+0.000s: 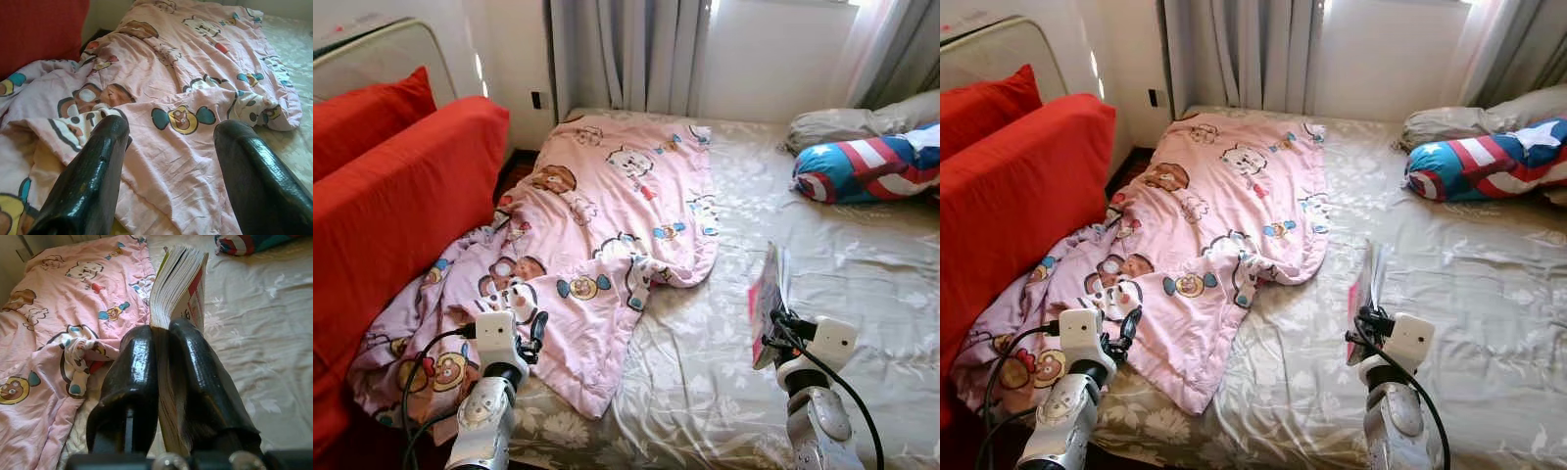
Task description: Clean up the room
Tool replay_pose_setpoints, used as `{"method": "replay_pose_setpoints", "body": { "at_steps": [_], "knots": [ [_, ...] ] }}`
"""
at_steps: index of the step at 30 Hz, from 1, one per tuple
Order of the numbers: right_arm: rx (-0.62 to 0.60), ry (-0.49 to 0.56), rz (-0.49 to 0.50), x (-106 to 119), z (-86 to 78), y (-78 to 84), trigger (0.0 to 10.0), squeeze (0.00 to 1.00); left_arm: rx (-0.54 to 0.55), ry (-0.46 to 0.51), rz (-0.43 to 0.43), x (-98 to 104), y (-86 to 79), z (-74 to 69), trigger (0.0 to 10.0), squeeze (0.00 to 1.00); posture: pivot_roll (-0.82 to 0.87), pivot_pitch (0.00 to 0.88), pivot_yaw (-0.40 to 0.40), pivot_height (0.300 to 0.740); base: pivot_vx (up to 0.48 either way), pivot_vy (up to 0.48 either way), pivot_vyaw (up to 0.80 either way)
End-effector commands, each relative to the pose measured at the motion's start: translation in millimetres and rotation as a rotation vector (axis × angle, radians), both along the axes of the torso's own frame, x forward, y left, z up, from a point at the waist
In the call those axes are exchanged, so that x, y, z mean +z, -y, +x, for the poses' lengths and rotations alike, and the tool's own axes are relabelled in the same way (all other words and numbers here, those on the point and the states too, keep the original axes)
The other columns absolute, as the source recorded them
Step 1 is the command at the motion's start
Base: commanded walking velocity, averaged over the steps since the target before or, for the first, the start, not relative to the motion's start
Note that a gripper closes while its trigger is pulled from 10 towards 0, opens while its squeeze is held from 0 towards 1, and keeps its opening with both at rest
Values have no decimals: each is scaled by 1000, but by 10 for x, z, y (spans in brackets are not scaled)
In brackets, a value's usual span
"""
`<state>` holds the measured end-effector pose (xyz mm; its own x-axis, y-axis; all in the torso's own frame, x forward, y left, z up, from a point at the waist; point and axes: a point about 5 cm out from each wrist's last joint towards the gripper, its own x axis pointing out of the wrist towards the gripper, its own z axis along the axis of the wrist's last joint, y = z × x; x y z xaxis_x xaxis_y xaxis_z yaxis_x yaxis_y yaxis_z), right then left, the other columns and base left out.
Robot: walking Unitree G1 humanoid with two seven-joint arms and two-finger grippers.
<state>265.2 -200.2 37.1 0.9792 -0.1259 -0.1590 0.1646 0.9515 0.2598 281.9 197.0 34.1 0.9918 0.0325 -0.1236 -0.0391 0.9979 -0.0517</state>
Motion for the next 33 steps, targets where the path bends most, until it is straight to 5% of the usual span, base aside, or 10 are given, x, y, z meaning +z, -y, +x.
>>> {"method": "replay_pose_setpoints", "body": {
  "at_steps": [1,14,33],
  "knots": [
    [2,56,-15,95,51,-12,10000,0,3,-15,4,-40,-24,-33,10000,0,-38,12,-31,740,0,-281,0],
    [-8,37,-9,69,42,-10,10000,0,6,-15,11,-37,-51,-38,10000,0,-35,31,-31,740,0,-309,-475],
    [5,35,-6,54,35,-48,10000,0,10,-21,14,-52,-58,-56,10000,0,-34,44,-28,740,0,-312,0]
  ]
}}
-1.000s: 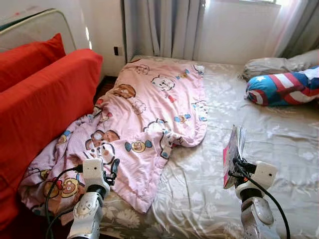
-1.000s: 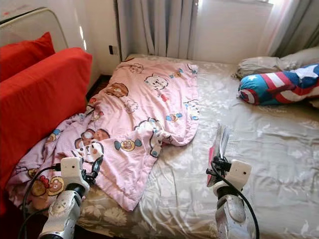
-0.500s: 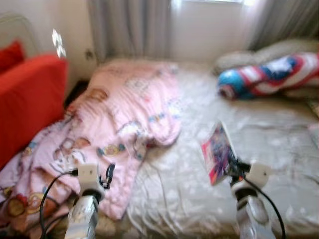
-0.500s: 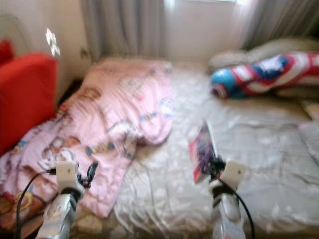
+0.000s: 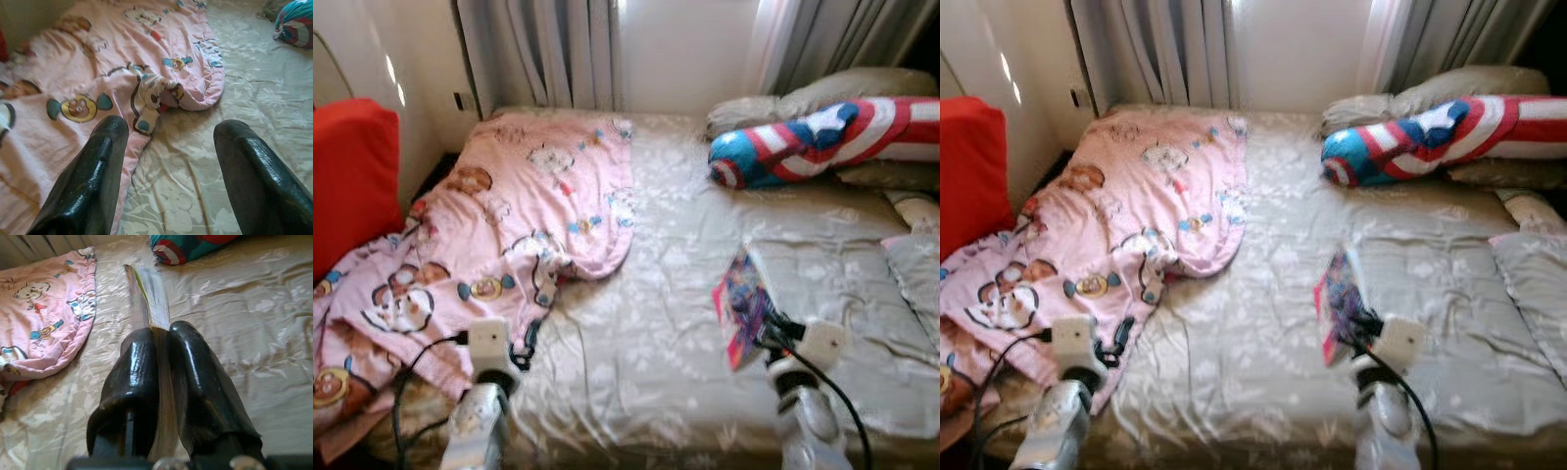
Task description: Clean up the room
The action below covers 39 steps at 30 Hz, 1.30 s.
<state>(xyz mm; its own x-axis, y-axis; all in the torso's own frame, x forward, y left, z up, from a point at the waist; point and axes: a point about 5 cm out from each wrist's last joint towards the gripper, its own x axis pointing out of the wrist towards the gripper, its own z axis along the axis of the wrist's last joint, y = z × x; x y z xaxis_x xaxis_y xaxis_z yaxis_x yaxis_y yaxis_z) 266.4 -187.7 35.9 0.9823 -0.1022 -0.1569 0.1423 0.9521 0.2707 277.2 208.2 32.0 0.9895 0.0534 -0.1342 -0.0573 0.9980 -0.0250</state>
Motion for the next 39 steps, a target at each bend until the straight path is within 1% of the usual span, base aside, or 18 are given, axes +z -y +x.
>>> {"method": "replay_pose_setpoints", "body": {
  "at_steps": [1,32,39],
  "knots": [
    [-17,32,-16,67,23,76,10000,0,-8,-10,-13,-31,55,-9,10000,0,-34,44,-28,740,0,-315,0],
    [3,25,-7,42,23,25,10000,0,-9,-12,-7,-31,36,-18,10000,0,-31,47,-22,740,0,-312,0],
    [1,24,-9,41,21,36,10000,0,-9,-13,-18,-37,39,-24,10000,0,-32,49,-22,740,0,0,0]
  ]
}}
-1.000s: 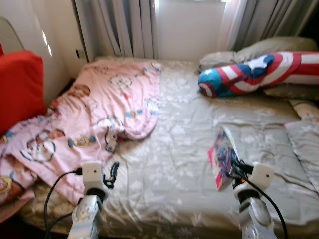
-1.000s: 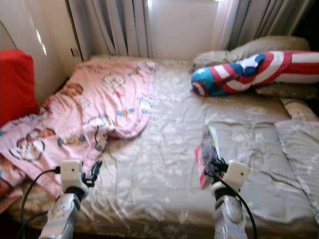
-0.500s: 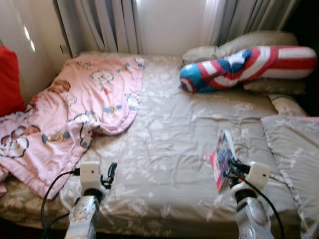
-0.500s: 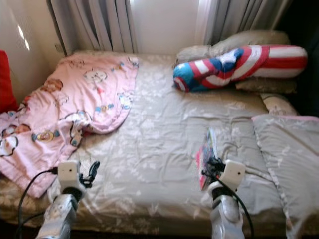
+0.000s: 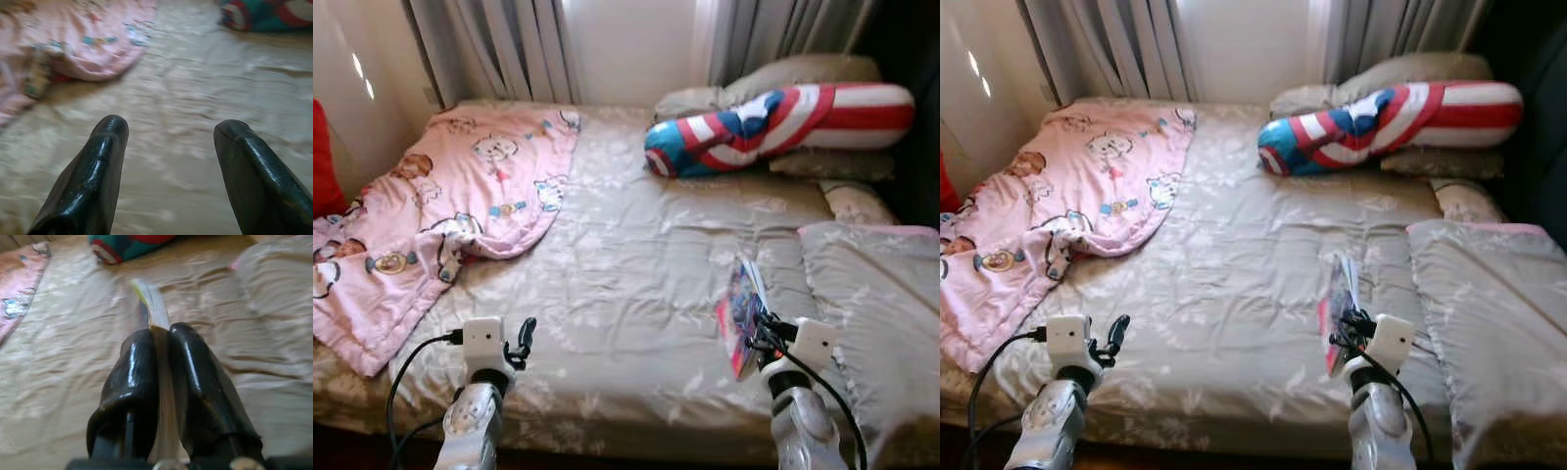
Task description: Clean up the room
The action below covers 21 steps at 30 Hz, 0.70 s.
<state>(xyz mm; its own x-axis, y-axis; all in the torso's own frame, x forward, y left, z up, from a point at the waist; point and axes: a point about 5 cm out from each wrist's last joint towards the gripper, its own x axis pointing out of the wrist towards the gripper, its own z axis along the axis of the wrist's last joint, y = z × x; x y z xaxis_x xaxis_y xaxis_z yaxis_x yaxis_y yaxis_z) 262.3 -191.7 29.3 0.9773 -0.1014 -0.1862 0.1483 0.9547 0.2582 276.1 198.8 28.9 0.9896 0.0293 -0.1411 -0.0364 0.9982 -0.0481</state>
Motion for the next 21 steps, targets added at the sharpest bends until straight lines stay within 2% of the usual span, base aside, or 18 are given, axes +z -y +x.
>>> {"method": "replay_pose_setpoints", "body": {
  "at_steps": [1,21],
  "knots": [
    [-3,55,-1,107,61,2,10000,0,13,-3,-3,-6,-56,-15,10000,0,-32,49,-22,740,0,0,0],
    [-24,44,4,95,62,19,10000,0,-3,-4,-10,-1,-47,-14,10000,0,-31,48,-21,740,0,0,0]
  ]
}}
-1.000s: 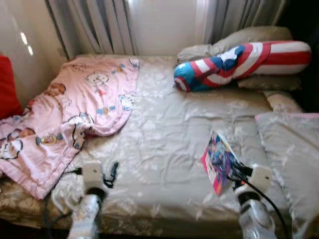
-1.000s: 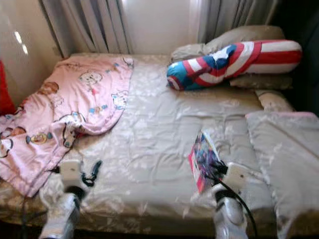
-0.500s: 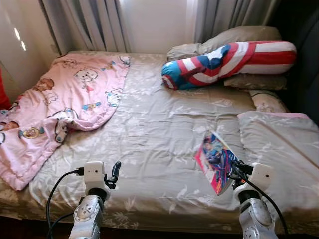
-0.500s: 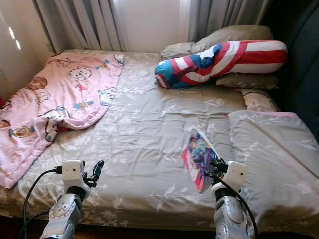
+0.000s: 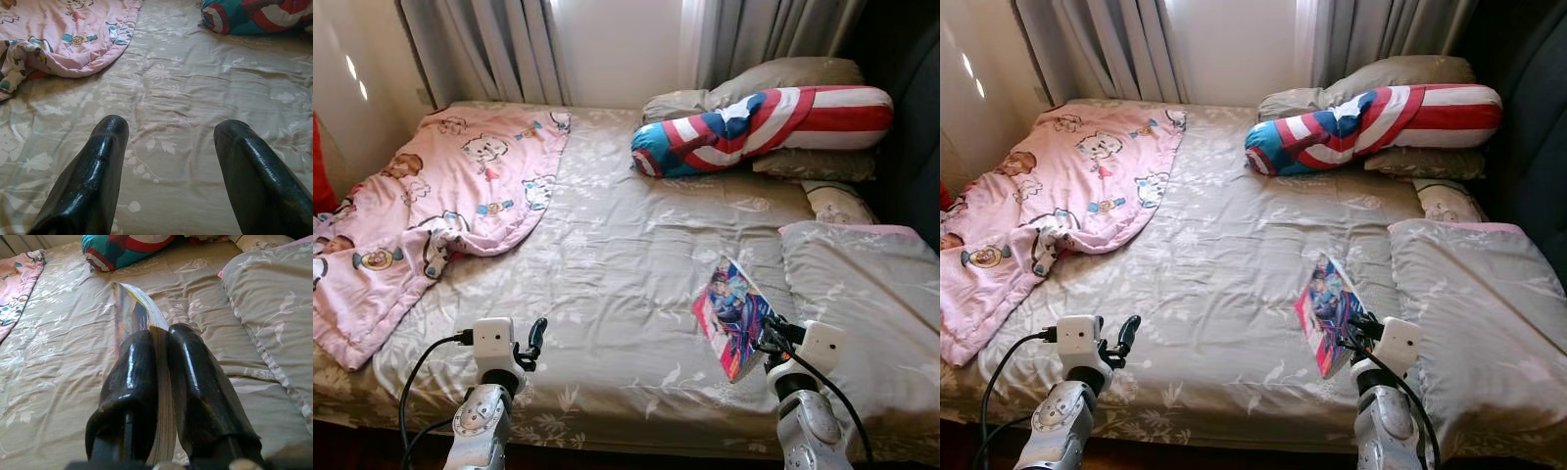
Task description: Clean up the room
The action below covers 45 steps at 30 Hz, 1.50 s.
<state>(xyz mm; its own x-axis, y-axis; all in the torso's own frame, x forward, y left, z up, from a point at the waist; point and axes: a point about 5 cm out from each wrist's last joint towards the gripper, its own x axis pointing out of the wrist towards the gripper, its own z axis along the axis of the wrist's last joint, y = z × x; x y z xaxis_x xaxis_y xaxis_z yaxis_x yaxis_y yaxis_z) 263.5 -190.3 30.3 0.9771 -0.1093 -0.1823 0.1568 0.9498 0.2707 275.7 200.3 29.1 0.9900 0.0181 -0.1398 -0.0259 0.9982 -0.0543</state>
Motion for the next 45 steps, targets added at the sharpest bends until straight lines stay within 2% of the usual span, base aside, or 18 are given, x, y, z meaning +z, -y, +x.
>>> {"method": "replay_pose_setpoints", "body": {
  "at_steps": [1,8,19,23,27,38,45],
  "knots": [
    [-14,35,-9,82,51,33,10000,0,7,-6,-4,-3,-32,-10,10000,0,-31,48,-21,740,0,0,0],
    [-10,37,-6,82,58,20,10000,0,8,-7,-4,-6,-31,-11,10000,0,-31,48,-22,740,0,0,-676],
    [-6,50,-12,105,75,2,10000,0,15,-7,-2,-10,-42,-25,10000,0,-28,51,-24,740,0,0,0],
    [-7,45,-9,105,81,2,10000,0,16,-9,1,-12,-48,-28,10000,0,-29,52,-23,740,250,0,0],
    [-1,41,-13,102,81,-3,10000,0,17,-9,2,-12,-52,-29,10000,0,-29,53,-22,740,265,0,-783],
    [1,48,-17,104,84,-15,10000,0,21,-7,3,-11,-57,-37,10000,0,-26,54,-23,740,268,0,0],
    [21,40,-20,91,77,-36,10000,0,24,-7,4,-10,-56,-47,10000,0,-25,58,-23,740,0,0,0]
  ]
}}
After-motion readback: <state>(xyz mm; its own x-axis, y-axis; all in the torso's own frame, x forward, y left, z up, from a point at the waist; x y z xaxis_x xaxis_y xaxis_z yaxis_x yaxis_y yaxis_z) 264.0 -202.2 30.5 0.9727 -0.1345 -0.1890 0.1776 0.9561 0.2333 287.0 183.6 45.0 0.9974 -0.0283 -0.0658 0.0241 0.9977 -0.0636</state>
